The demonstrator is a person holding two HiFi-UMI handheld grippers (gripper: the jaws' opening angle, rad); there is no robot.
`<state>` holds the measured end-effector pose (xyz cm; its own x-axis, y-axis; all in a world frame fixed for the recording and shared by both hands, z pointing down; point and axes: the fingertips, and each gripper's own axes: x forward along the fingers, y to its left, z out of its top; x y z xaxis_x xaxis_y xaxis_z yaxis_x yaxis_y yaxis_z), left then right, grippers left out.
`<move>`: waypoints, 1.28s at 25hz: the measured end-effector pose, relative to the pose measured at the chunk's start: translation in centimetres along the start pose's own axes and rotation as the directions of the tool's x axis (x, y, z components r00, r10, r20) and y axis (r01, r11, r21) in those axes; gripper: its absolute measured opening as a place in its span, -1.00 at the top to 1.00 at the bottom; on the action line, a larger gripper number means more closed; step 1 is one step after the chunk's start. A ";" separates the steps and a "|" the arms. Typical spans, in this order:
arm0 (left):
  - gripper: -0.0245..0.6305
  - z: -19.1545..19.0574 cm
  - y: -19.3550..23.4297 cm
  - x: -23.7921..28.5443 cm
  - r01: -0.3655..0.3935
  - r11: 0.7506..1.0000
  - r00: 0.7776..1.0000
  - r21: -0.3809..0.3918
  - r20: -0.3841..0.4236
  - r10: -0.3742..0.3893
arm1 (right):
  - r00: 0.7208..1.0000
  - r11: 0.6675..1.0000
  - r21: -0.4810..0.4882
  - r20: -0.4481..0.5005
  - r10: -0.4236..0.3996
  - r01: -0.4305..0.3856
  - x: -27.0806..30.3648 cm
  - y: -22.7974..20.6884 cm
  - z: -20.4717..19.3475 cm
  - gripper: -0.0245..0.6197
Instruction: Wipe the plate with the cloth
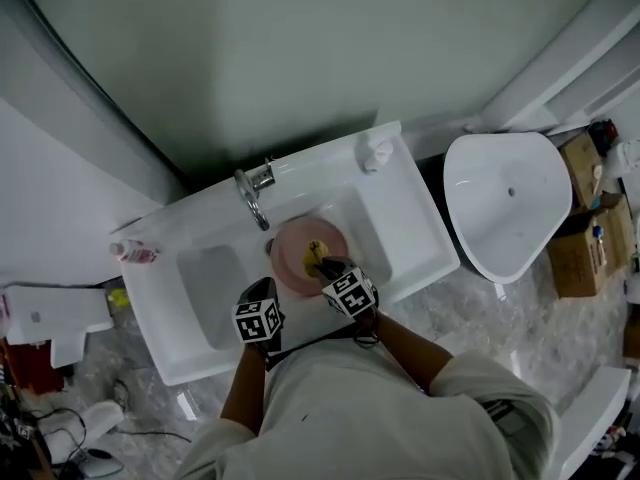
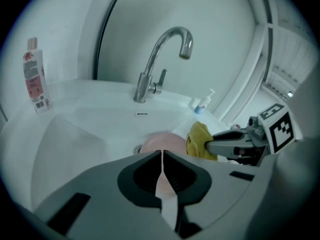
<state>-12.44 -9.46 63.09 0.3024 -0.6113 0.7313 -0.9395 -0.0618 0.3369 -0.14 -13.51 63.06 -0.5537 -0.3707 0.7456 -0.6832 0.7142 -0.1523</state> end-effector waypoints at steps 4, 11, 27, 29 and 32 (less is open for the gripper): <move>0.85 4.7 -1.5 -3.7 0.033 0.998 0.988 0.057 0.149 -0.041 | 0.990 0.999 0.017 0.137 -0.044 0.043 -3.0 1.4 3.6 0.73; 0.85 12.5 -1.8 -11.2 -0.047 0.990 0.911 0.136 0.413 -0.014 | 0.912 0.989 0.002 0.386 -0.140 0.151 -10.5 1.2 11.3 0.73; 0.85 22.5 -5.2 -21.0 -0.119 0.968 0.724 0.219 0.687 -0.066 | 0.702 0.952 0.005 0.675 -0.228 0.305 -21.9 0.7 21.5 0.73; 0.85 22.4 -4.9 -21.0 -0.125 0.968 0.728 0.215 0.683 -0.058 | 0.696 0.951 0.007 0.680 -0.230 0.308 -22.0 0.7 21.6 0.73; 0.85 22.2 -4.2 -20.9 -0.145 0.966 0.730 0.214 0.682 -0.041 | 0.692 0.950 0.004 0.684 -0.231 0.313 -21.9 0.6 21.7 0.73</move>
<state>-18.40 -13.96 33.22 0.1500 -0.9819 0.1154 -0.9859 -0.1398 0.0920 1.26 -17.81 32.57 -0.5513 -0.8275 0.1069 -0.8240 0.5600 0.0859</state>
